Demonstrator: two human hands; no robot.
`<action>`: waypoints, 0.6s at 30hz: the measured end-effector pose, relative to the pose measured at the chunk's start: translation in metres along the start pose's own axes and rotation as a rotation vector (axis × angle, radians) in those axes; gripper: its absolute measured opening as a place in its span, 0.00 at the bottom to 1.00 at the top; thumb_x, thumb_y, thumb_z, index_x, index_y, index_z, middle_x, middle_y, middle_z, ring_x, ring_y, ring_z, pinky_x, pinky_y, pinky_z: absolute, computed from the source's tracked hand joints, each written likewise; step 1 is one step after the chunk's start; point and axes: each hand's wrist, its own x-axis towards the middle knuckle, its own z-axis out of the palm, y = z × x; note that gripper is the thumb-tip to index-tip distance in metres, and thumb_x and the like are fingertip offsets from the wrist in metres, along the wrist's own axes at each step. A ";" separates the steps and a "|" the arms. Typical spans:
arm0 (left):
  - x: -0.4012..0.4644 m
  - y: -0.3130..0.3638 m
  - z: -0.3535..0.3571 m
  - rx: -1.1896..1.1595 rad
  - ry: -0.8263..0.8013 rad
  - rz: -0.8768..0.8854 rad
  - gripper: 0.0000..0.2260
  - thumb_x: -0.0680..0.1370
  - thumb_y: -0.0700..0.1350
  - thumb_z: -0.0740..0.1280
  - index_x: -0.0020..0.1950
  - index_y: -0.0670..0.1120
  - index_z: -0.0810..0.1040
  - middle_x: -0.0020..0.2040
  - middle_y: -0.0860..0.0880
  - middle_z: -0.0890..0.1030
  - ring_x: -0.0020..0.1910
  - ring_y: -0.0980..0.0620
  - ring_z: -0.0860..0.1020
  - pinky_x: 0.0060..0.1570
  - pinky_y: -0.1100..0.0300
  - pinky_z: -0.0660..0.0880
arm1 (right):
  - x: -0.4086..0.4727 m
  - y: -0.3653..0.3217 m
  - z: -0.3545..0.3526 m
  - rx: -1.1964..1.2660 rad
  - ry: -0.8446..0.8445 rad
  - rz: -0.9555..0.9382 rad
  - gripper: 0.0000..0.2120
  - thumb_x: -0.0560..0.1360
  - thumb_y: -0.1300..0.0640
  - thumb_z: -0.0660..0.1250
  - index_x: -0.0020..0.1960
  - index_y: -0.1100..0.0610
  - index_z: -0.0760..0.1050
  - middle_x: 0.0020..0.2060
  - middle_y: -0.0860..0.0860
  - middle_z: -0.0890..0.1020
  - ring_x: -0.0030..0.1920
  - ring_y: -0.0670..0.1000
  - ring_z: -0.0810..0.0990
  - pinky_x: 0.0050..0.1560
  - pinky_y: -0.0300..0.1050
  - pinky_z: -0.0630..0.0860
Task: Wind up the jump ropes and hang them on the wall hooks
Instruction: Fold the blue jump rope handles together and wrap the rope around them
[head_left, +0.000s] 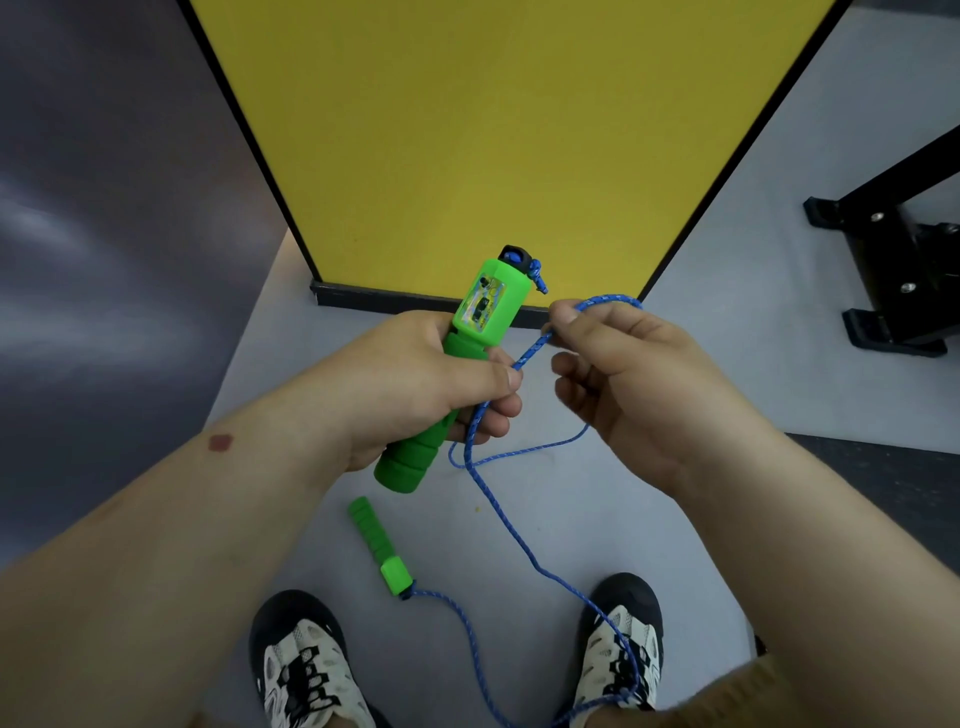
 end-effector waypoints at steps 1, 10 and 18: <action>0.000 0.000 0.000 -0.002 0.000 -0.001 0.04 0.78 0.40 0.71 0.50 0.40 0.79 0.40 0.44 0.85 0.37 0.49 0.83 0.43 0.55 0.83 | -0.002 0.001 0.002 -0.024 -0.046 0.013 0.05 0.76 0.56 0.73 0.43 0.55 0.81 0.40 0.50 0.82 0.37 0.47 0.78 0.40 0.42 0.77; 0.002 -0.003 -0.002 -0.008 -0.007 -0.015 0.05 0.79 0.40 0.71 0.51 0.39 0.79 0.41 0.43 0.85 0.38 0.49 0.84 0.41 0.57 0.81 | -0.001 0.002 0.002 -0.048 -0.042 -0.063 0.04 0.77 0.61 0.71 0.43 0.60 0.80 0.47 0.46 0.84 0.37 0.47 0.77 0.39 0.40 0.76; 0.003 -0.003 -0.002 -0.006 -0.016 -0.012 0.04 0.79 0.40 0.71 0.50 0.41 0.79 0.41 0.44 0.85 0.38 0.48 0.83 0.46 0.52 0.83 | 0.002 -0.004 -0.004 0.025 0.128 -0.089 0.04 0.76 0.59 0.72 0.50 0.58 0.84 0.42 0.48 0.83 0.38 0.48 0.79 0.40 0.40 0.77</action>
